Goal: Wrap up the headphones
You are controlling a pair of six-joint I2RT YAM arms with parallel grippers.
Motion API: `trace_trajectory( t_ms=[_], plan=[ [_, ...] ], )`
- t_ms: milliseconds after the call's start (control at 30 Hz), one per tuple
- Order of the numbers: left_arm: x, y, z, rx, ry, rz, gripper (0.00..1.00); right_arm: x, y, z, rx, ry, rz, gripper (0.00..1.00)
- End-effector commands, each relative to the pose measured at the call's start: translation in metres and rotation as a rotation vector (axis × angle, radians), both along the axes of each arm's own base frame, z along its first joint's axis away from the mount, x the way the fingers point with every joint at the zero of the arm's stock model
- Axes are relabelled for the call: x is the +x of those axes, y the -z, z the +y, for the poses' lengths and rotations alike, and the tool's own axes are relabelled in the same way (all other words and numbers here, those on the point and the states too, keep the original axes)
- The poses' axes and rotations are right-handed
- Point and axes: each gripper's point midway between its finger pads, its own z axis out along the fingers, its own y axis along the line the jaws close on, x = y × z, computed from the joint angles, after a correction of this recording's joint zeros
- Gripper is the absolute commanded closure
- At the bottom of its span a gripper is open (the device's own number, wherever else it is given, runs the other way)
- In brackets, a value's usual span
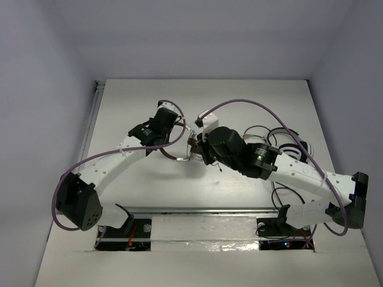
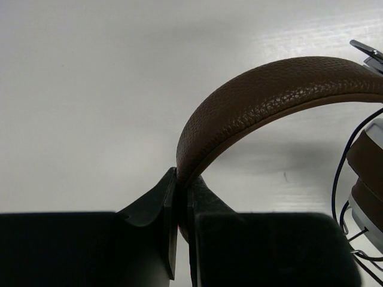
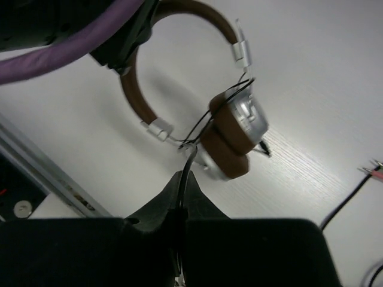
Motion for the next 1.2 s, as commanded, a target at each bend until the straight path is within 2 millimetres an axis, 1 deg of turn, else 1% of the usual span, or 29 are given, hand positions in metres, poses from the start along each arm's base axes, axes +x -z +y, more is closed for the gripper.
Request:
trace_trajectory(
  t_ms=[0, 100, 133, 167, 267, 300, 367, 400, 433, 467, 500, 533, 600, 633, 667, 733, 767, 800, 833, 867, 900, 933, 967, 1000, 1033, 1067, 1100, 1133, 1167],
  plan=[
    [-0.014, -0.018, -0.009, -0.067, 0.068, -0.020, 1.00, 0.026, -0.025, -0.017, -0.049, 0.073, -0.102, 1.00],
    [-0.027, -0.011, -0.018, -0.093, 0.132, 0.017, 1.00, 0.046, -0.023, -0.031, -0.085, 0.109, -0.114, 1.00],
    [-0.032, -0.011, -0.026, -0.119, 0.167, 0.030, 1.00, 0.051, -0.022, -0.033, -0.088, 0.120, -0.115, 1.00],
    [-0.035, -0.012, -0.028, -0.130, 0.185, 0.037, 1.00, 0.063, -0.022, -0.041, -0.087, 0.149, -0.119, 1.00],
    [-0.042, -0.018, -0.037, -0.178, 0.237, 0.045, 1.00, 0.081, -0.016, -0.050, -0.119, 0.200, -0.139, 1.00],
    [-0.044, -0.018, -0.038, -0.183, 0.248, 0.052, 1.00, 0.092, -0.016, -0.060, -0.136, 0.255, -0.154, 1.00],
    [-0.049, -0.019, -0.045, -0.209, 0.287, 0.068, 1.00, 0.105, -0.015, -0.063, -0.132, 0.290, -0.167, 1.00],
    [-0.051, -0.018, -0.047, -0.219, 0.304, 0.074, 1.00, 0.112, -0.013, -0.068, -0.133, 0.309, -0.166, 1.00],
    [-0.055, -0.020, -0.053, -0.246, 0.334, 0.079, 1.00, 0.118, -0.006, -0.069, -0.145, 0.320, -0.161, 1.00],
    [-0.057, -0.020, -0.055, -0.253, 0.352, 0.083, 1.00, 0.121, -0.006, -0.066, -0.139, 0.326, -0.169, 1.00],
    [-0.058, -0.021, -0.057, -0.261, 0.362, 0.083, 1.00, 0.127, -0.003, -0.071, -0.150, 0.351, -0.169, 1.00],
    [-0.058, -0.023, -0.058, -0.267, 0.364, 0.079, 1.00, 0.133, 0.004, -0.076, -0.159, 0.367, -0.161, 1.00],
    [-0.059, -0.029, -0.062, -0.292, 0.387, 0.068, 1.00, 0.140, 0.007, -0.075, -0.125, 0.373, -0.159, 1.00],
    [-0.065, -0.035, -0.070, -0.332, 0.427, 0.073, 1.00, 0.143, 0.008, -0.076, -0.110, 0.376, -0.156, 1.00],
    [-0.063, -0.041, -0.073, -0.350, 0.436, 0.057, 1.00, 0.148, 0.012, -0.079, -0.082, 0.392, -0.152, 1.00],
    [-0.064, -0.051, -0.078, -0.378, 0.448, 0.043, 1.00, 0.147, 0.016, -0.073, -0.022, 0.342, -0.123, 1.00],
    [-0.062, -0.060, -0.080, -0.393, 0.452, 0.025, 1.00, 0.150, 0.023, -0.074, 0.012, 0.327, -0.109, 1.00],
    [-0.061, -0.065, -0.082, -0.405, 0.452, 0.015, 1.00, 0.142, 0.020, -0.063, 0.081, 0.252, -0.083, 1.00],
    [-0.063, -0.070, -0.085, -0.422, 0.468, 0.012, 1.00, 0.139, 0.021, -0.059, 0.120, 0.214, -0.079, 1.00],
    [-0.060, -0.080, -0.086, -0.443, 0.472, -0.012, 1.00, 0.141, 0.012, -0.054, 0.193, 0.183, -0.106, 1.00],
    [-0.061, -0.085, -0.089, -0.456, 0.486, -0.019, 1.00, 0.136, 0.029, -0.055, 0.226, 0.138, -0.061, 1.00],
    [-0.062, -0.090, -0.092, -0.473, 0.503, -0.022, 1.00, 0.133, 0.026, -0.054, 0.266, 0.109, -0.070, 1.00],
    [-0.062, -0.094, -0.093, -0.481, 0.506, -0.027, 1.00, 0.136, 0.020, -0.053, 0.319, 0.094, -0.100, 1.00],
    [-0.061, -0.102, -0.095, -0.494, 0.513, -0.044, 1.00, 0.132, 0.035, -0.056, 0.346, 0.058, -0.057, 1.00],
    [-0.060, -0.106, -0.095, -0.506, 0.513, -0.051, 1.00, 0.130, 0.036, -0.056, 0.373, 0.035, -0.063, 1.00],
    [-0.059, -0.112, -0.096, -0.520, 0.515, -0.062, 1.00, 0.131, 0.028, -0.055, 0.420, 0.020, -0.097, 1.00],
    [-0.059, -0.120, -0.098, -0.534, 0.521, -0.078, 1.00, 0.126, 0.030, -0.052, 0.455, -0.011, -0.076, 1.00],
    [-0.059, -0.124, -0.099, -0.544, 0.521, -0.087, 1.00, 0.123, 0.040, -0.053, 0.469, -0.020, -0.059, 1.00],
    [-0.058, -0.130, -0.101, -0.563, 0.522, -0.099, 1.00, 0.125, 0.033, -0.054, 0.509, -0.031, -0.088, 0.95]
  ],
)
